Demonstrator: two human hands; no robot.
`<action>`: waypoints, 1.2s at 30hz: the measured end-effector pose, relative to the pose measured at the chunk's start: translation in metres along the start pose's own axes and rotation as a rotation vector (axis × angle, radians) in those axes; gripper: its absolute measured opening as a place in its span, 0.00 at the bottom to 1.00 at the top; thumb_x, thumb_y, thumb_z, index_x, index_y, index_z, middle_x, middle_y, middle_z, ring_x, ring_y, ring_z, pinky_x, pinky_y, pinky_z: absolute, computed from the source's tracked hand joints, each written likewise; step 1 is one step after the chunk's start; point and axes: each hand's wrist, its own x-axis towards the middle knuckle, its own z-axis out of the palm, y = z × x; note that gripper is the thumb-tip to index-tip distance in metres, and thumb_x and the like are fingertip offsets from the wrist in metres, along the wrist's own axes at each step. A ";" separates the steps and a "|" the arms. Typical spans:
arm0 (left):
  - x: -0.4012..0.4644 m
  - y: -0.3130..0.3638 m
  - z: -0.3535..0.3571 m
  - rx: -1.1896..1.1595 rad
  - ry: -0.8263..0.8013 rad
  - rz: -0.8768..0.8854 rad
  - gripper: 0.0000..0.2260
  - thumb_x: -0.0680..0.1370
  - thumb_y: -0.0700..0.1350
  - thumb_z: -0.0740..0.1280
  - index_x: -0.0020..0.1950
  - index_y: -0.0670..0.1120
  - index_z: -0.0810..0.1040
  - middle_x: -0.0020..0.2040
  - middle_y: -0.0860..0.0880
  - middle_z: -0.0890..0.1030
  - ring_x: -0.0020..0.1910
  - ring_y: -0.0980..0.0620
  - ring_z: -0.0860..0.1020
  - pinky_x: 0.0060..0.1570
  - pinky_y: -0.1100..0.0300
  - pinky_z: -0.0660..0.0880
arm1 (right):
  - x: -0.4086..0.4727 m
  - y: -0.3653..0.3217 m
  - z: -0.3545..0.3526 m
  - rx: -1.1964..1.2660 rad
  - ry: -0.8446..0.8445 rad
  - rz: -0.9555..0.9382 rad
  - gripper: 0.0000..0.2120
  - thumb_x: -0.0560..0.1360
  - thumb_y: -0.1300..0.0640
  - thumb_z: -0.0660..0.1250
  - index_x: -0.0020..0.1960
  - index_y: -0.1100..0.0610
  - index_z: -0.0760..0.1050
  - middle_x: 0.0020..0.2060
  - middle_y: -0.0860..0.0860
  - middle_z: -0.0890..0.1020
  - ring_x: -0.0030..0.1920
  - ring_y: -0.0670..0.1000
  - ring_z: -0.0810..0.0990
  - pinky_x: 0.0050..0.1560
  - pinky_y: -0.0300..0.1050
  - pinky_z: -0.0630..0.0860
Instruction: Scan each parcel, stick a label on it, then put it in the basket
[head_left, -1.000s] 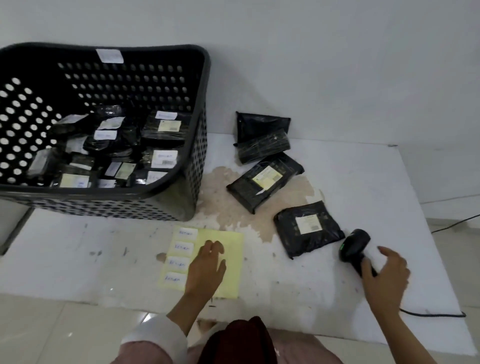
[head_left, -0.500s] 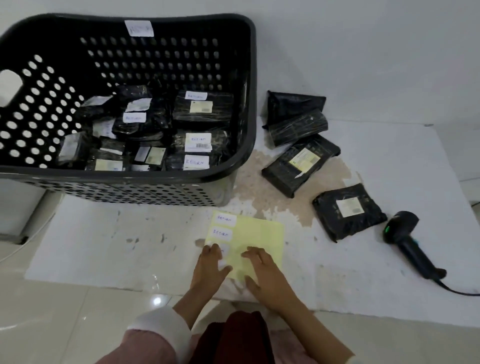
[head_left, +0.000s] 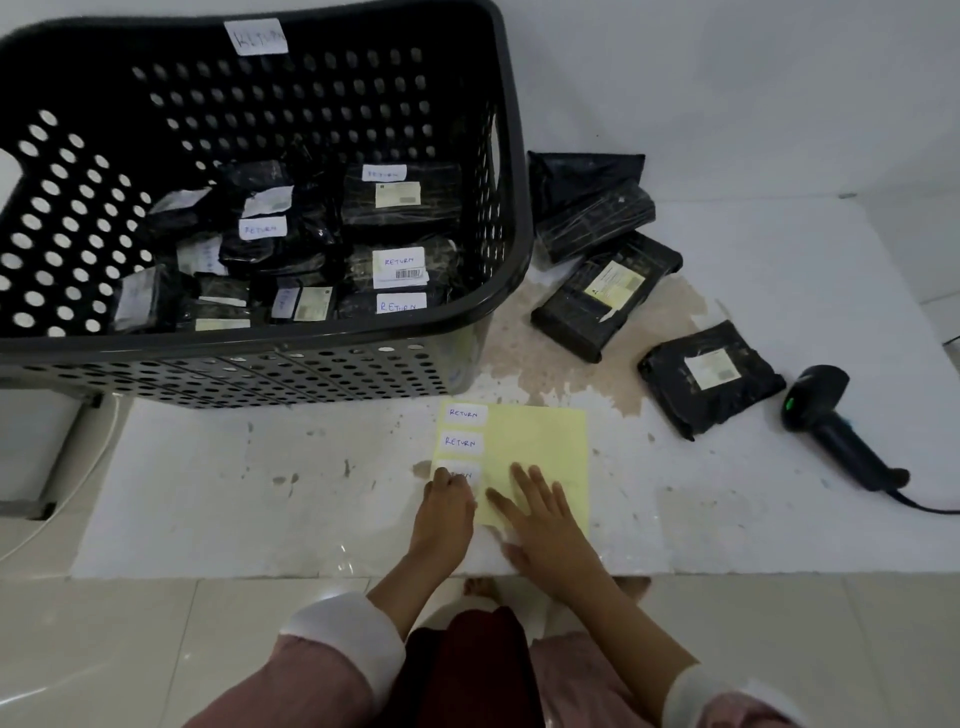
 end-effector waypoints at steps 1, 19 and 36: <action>0.000 -0.001 0.000 0.001 -0.002 -0.004 0.09 0.81 0.39 0.57 0.57 0.38 0.73 0.59 0.43 0.69 0.57 0.45 0.72 0.56 0.57 0.71 | 0.000 0.000 0.000 -0.005 -0.005 0.006 0.30 0.81 0.49 0.54 0.79 0.45 0.46 0.77 0.55 0.36 0.77 0.59 0.34 0.75 0.54 0.35; 0.003 -0.040 -0.028 -0.556 -0.124 -0.176 0.05 0.81 0.35 0.57 0.46 0.41 0.66 0.46 0.45 0.73 0.48 0.46 0.76 0.55 0.48 0.77 | 0.002 -0.029 -0.010 -0.050 -0.134 -0.115 0.35 0.78 0.56 0.61 0.79 0.48 0.46 0.78 0.46 0.38 0.77 0.55 0.35 0.72 0.63 0.34; 0.008 -0.077 -0.082 -0.819 0.202 -0.363 0.02 0.80 0.34 0.60 0.50 0.38 0.72 0.51 0.38 0.74 0.44 0.43 0.77 0.42 0.55 0.75 | 0.028 -0.031 -0.044 0.279 -0.075 -0.007 0.22 0.78 0.52 0.61 0.71 0.57 0.67 0.76 0.49 0.57 0.75 0.50 0.58 0.75 0.51 0.52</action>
